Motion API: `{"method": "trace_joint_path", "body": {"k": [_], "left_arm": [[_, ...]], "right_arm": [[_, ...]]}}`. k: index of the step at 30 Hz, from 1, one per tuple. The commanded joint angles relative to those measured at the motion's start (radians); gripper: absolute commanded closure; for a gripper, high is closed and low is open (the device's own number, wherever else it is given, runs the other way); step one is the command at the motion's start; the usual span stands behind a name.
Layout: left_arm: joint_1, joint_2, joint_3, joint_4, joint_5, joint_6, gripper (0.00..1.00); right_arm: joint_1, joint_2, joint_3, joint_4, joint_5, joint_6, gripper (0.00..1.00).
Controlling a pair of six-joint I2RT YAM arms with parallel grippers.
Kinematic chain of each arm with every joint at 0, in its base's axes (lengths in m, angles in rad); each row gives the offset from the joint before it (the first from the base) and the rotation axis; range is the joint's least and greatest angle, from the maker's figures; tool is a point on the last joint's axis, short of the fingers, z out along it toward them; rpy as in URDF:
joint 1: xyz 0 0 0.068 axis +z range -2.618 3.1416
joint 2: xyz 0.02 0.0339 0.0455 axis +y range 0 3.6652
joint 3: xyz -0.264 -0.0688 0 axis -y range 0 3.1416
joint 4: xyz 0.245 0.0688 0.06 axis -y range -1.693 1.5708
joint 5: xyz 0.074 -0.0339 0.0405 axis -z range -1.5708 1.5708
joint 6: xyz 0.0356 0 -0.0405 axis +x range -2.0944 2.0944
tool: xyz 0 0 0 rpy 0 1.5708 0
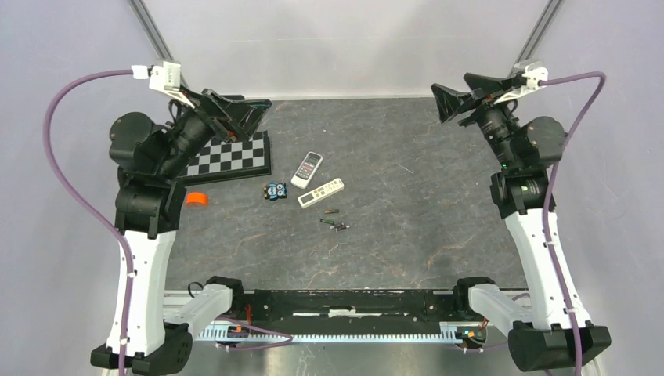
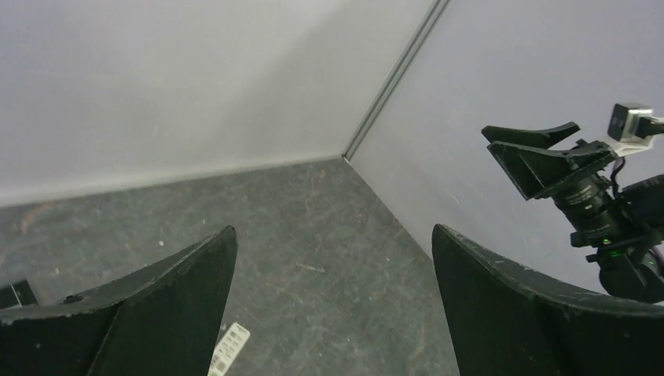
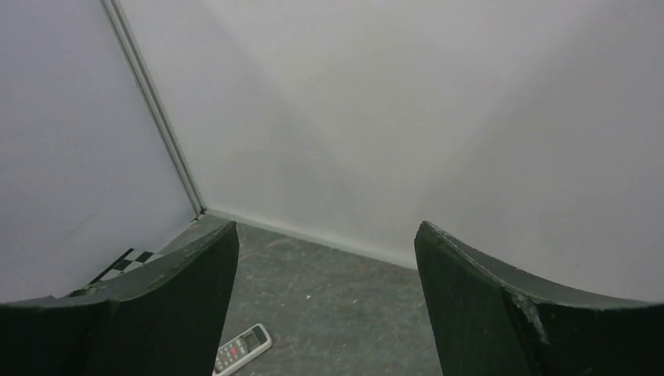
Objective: Load the batteries into the remote control
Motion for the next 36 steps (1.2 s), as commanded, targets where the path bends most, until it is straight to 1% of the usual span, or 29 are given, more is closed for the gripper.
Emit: {"method": "trace_joint_path", "body": {"k": [1, 2, 3, 5, 6, 9, 11, 14, 19, 24, 29, 32, 36], "left_arm": [[-0.001, -0.011, -0.066, -0.017, 0.016, -0.094, 0.0], [-0.001, -0.017, -0.088, -0.017, 0.003, -0.098, 0.0], [-0.001, -0.025, -0.122, -0.021, -0.024, -0.104, 0.0], [-0.001, -0.05, -0.194, -0.025, -0.102, -0.122, 0.0], [-0.001, -0.067, -0.239, -0.022, -0.15, -0.116, 0.0], [-0.001, -0.104, -0.341, -0.029, -0.304, -0.111, 0.0], [-0.001, -0.119, -0.394, -0.04, -0.356, -0.092, 0.0], [-0.001, -0.131, -0.451, -0.056, -0.397, -0.07, 0.0], [-0.001, -0.113, -0.505, -0.095, -0.366, -0.063, 0.0], [-0.001, -0.048, -0.531, -0.098, -0.254, -0.091, 0.0], [-0.001, 0.025, -0.547, -0.084, -0.203, -0.126, 0.0], [-0.001, 0.043, -0.574, -0.038, -0.158, -0.127, 0.0], [0.001, 0.058, -0.578, -0.026, -0.155, -0.11, 0.0]], "right_arm": [[0.011, 0.053, -0.094, -0.006, 0.021, 0.177, 0.14], [0.023, 0.071, -0.119, -0.001, 0.015, 0.198, 0.14], [0.047, 0.085, -0.158, 0.013, 0.01, 0.198, 0.11], [0.104, 0.109, -0.233, 0.057, -0.005, 0.168, 0.04], [0.142, 0.128, -0.264, 0.062, 0.004, 0.148, 0.03], [0.256, 0.219, -0.283, 0.009, 0.024, 0.035, 0.02], [0.337, 0.28, -0.284, -0.027, 0.048, -0.057, 0.02], [0.42, 0.357, -0.304, -0.035, 0.116, -0.189, 0.02], [0.496, 0.439, -0.385, 0.055, 0.125, -0.423, 0.02], [0.524, 0.519, -0.403, 0.116, 0.106, -0.586, 0.02], [0.533, 0.642, -0.34, 0.15, 0.043, -0.7, 0.02], [0.549, 0.725, -0.264, 0.083, 0.029, -0.82, 0.03], [0.55, 0.818, -0.18, 0.028, 0.012, -0.91, 0.02]]}}
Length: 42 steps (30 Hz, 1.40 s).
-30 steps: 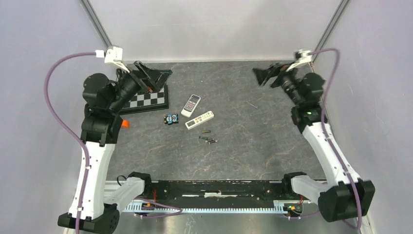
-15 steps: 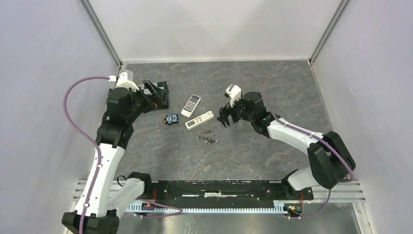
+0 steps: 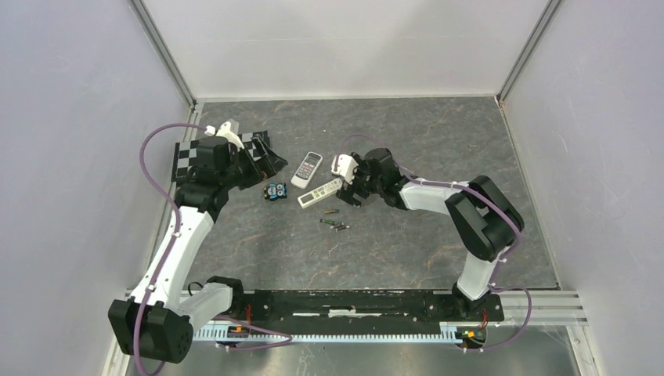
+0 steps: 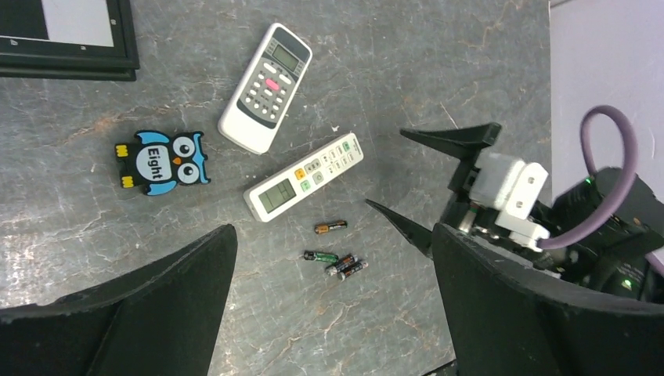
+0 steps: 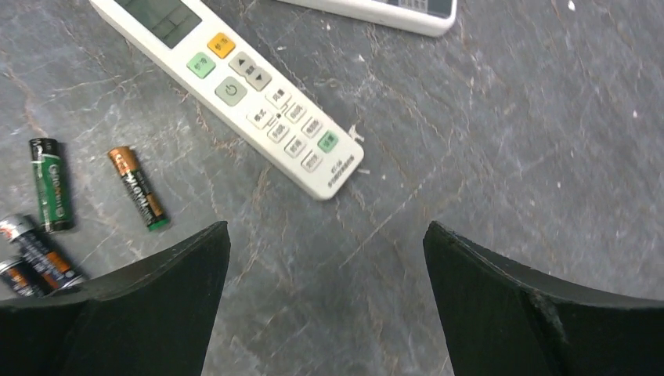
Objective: Load the batteries into the remote control
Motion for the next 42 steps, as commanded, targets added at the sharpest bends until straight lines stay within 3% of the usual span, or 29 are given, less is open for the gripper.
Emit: {"method": "trace_joint_path", "body": {"k": [1, 8, 12, 15, 18, 24, 28, 34, 42], "left_arm": [[0.001, 0.014, 0.015, 0.055, 0.048, -0.007, 0.0], [0.034, 0.121, 0.156, -0.099, 0.066, 0.097, 0.0], [0.047, 0.138, 0.149, -0.103, 0.092, 0.098, 0.0], [0.056, 0.139, 0.147, -0.106, 0.09, 0.099, 0.0], [0.059, 0.14, 0.151, -0.107, 0.095, 0.1, 0.0], [0.063, 0.16, 0.177, -0.128, 0.101, 0.108, 0.0], [0.064, 0.162, 0.19, -0.141, 0.097, 0.111, 0.0], [0.065, 0.148, 0.185, -0.151, 0.089, 0.115, 0.0], [0.065, 0.138, 0.177, -0.148, 0.09, 0.1, 0.0]], "right_arm": [[0.007, 0.074, 0.122, -0.036, -0.051, -0.168, 0.02], [0.007, 0.243, 0.342, -0.232, -0.149, -0.217, 0.04], [0.007, 0.302, 0.424, -0.362, -0.228, -0.286, 0.05], [0.008, 0.355, 0.5, -0.475, -0.262, -0.353, 0.11], [0.008, 0.39, 0.532, -0.498, -0.255, -0.376, 0.18], [0.008, 0.442, 0.602, -0.549, -0.328, -0.397, 0.2], [0.005, 0.492, 0.664, -0.719, -0.368, -0.494, 0.24], [-0.008, 0.537, 0.7, -0.792, -0.375, -0.527, 0.52], [-0.008, 0.425, 0.603, -0.789, -0.282, -0.573, 0.67]]}}
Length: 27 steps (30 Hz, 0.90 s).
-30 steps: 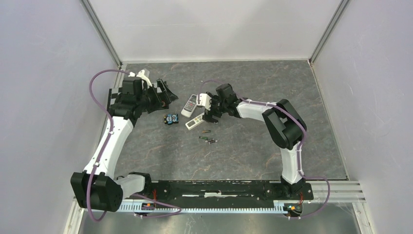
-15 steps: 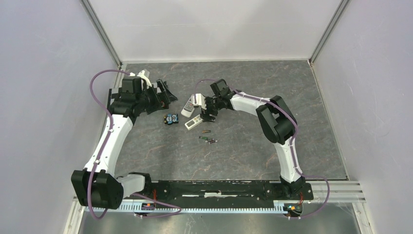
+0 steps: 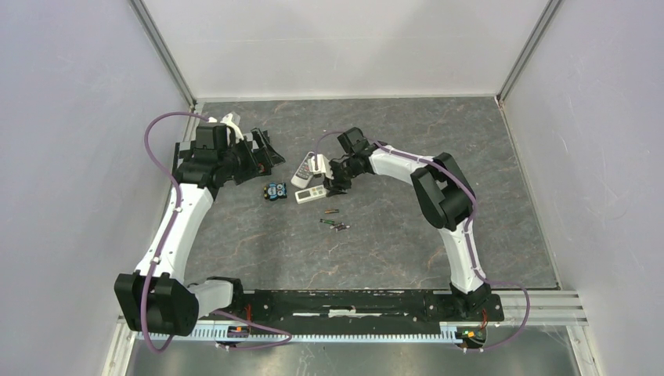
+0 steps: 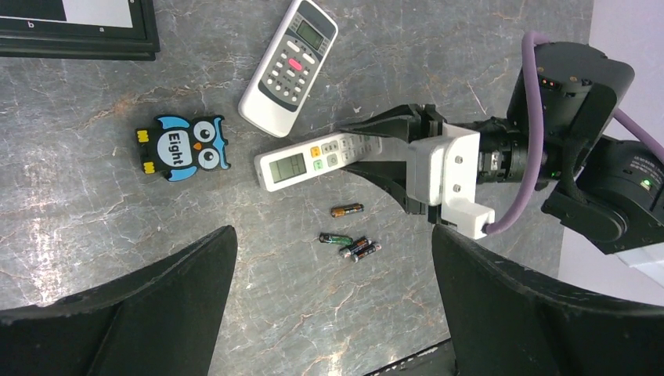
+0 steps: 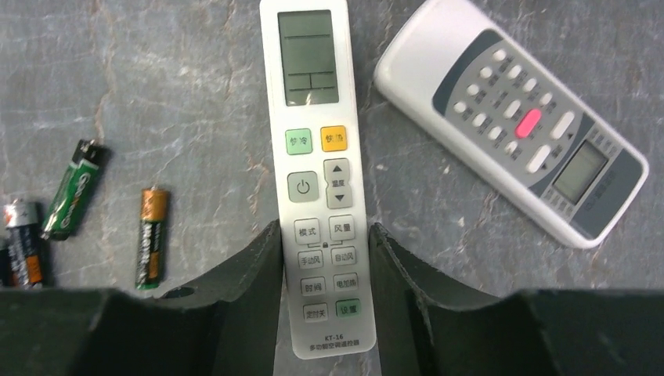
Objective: Load the batteries into the remote control
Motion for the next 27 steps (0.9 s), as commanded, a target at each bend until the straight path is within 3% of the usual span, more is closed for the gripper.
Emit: {"method": "trace_joint_path", "body": {"k": [1, 9, 18, 23, 25, 27], "left_arm": [[0.004, -0.03, 0.021, 0.012, 0.015, 0.027, 0.0], [0.003, -0.086, -0.112, 0.184, 0.07, -0.043, 0.0], [0.001, -0.098, -0.323, 0.483, 0.188, -0.238, 0.0], [-0.027, -0.052, -0.382, 0.603, 0.262, -0.324, 0.0], [-0.036, -0.029, -0.389, 0.626, 0.271, -0.317, 0.0], [-0.036, -0.012, -0.37, 0.54, 0.219, -0.267, 0.0]], "right_arm": [[-0.002, -0.057, -0.094, -0.137, 0.136, -0.096, 0.7], [-0.012, -0.265, -0.191, -0.176, 0.196, -0.141, 0.81], [-0.083, -0.377, -0.249, -0.123, 0.047, 0.064, 0.87], [-0.094, -0.448, -0.374, 0.038, -0.105, 0.287, 0.89], [-0.094, -0.487, -0.466, 0.202, -0.158, 0.423, 0.93], [-0.092, -0.538, -0.589, 0.47, -0.17, 0.652, 0.93]]}}
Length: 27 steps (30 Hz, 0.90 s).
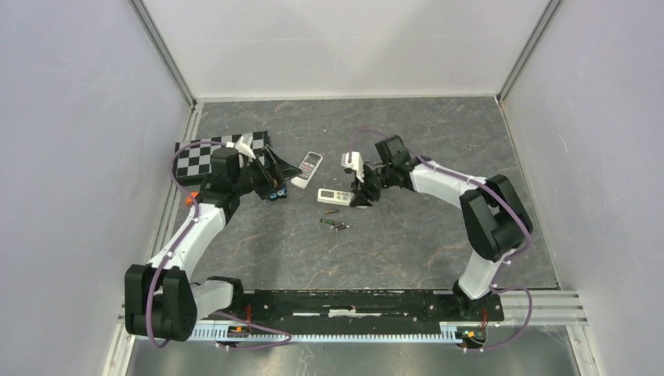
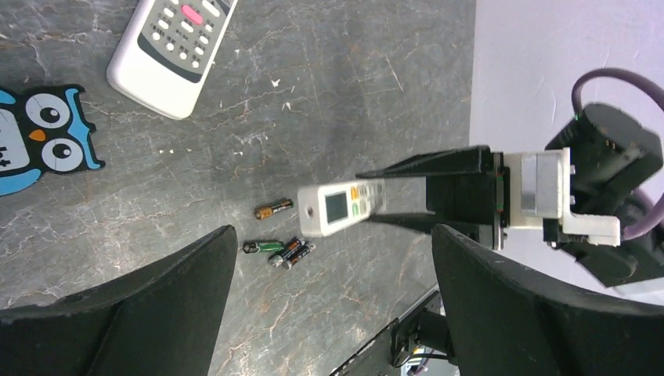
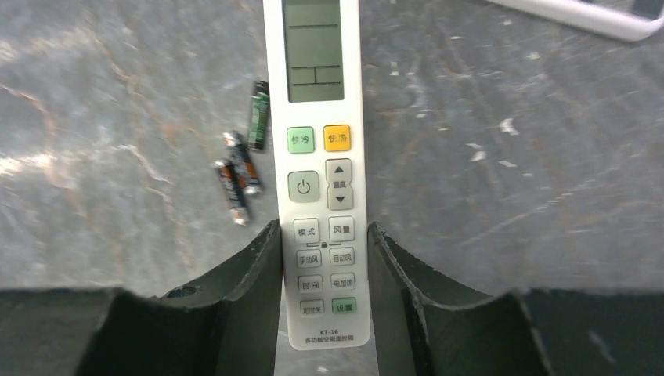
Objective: Load the batteries into the remote control
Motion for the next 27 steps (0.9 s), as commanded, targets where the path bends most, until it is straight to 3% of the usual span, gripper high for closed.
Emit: {"method": "trace_joint_path", "body": {"k": [1, 5, 7, 20, 22, 27], "left_arm": [[-0.009, 0.035, 0.018, 0.012, 0.001, 0.004, 0.0], [-0.011, 0.074, 0.002, 0.109, 0.134, -0.052, 0.0], [-0.017, 0.081, -0.003, 0.129, 0.156, -0.063, 0.0], [-0.147, 0.124, 0.015, 0.187, 0.156, -0.225, 0.01], [-0.166, 0.128, 0.02, 0.17, 0.123, -0.234, 0.07], [-0.182, 0.133, 0.01, 0.148, 0.091, -0.277, 0.41]], "right_arm": [[0.005, -0.122, -0.217, 0.574, -0.143, 0.514, 0.94], [0.007, -0.148, -0.383, 1.069, -0.166, 0.98, 0.94], [0.009, -0.143, -0.396, 1.156, -0.153, 1.081, 0.94], [0.109, -0.152, -0.328, 1.005, 0.045, 1.024, 0.93], [0.124, -0.155, -0.323, 0.989, 0.07, 1.007, 0.92], [0.144, -0.168, -0.316, 0.96, 0.132, 0.974, 0.91]]}}
